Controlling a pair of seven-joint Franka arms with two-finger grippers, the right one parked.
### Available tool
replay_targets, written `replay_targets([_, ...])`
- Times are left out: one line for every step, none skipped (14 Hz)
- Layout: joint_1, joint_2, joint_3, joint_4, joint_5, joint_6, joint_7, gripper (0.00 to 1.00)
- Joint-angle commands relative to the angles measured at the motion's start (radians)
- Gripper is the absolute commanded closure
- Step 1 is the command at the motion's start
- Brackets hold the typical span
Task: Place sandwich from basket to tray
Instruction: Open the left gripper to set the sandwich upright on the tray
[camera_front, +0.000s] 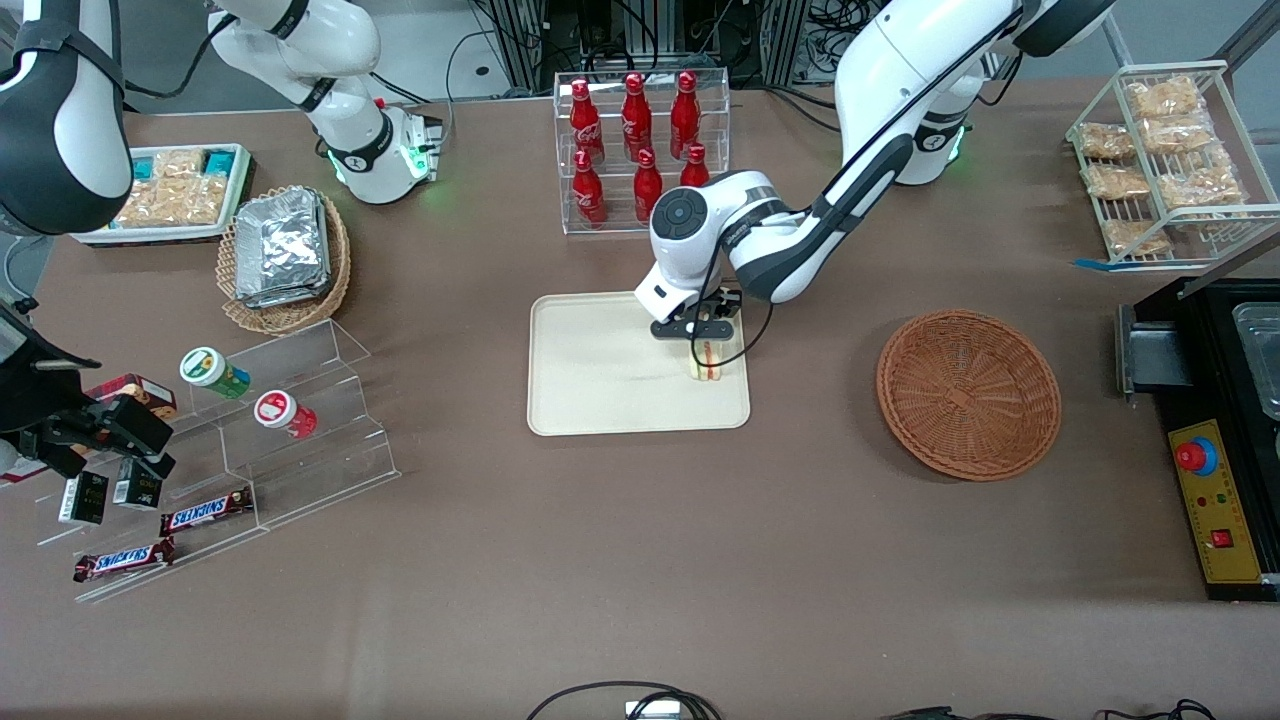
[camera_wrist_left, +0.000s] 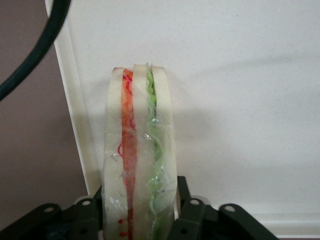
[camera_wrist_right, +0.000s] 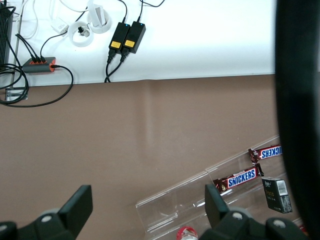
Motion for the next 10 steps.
replay_targets([-0.014,-0.004,0.007,0.076,0.021,-0.063,-0.038,0.01])
replay_targets([-0.011,-0.004,0.007,0.114,0.018,-0.103,-0.043,0.01])
replay_targets([-0.008,-0.004,0.007,0.151,0.012,-0.142,-0.044,0.01])
replay_targets([-0.005,-0.007,0.007,0.183,0.007,-0.168,-0.044,0.01])
replay_targets([-0.003,-0.009,0.008,0.208,0.004,-0.182,-0.047,0.01])
replay_targets([-0.002,-0.01,0.016,0.232,0.003,-0.194,-0.055,0.01])
replay_targets([0.015,-0.016,0.024,0.252,0.003,-0.211,-0.067,0.01])
replay_targets([0.036,-0.022,0.025,0.264,0.004,-0.232,-0.081,0.01])
replay_targets([0.058,-0.042,0.025,0.275,0.004,-0.252,-0.089,0.01])
replay_targets([0.075,-0.056,0.027,0.287,0.007,-0.265,-0.093,0.0])
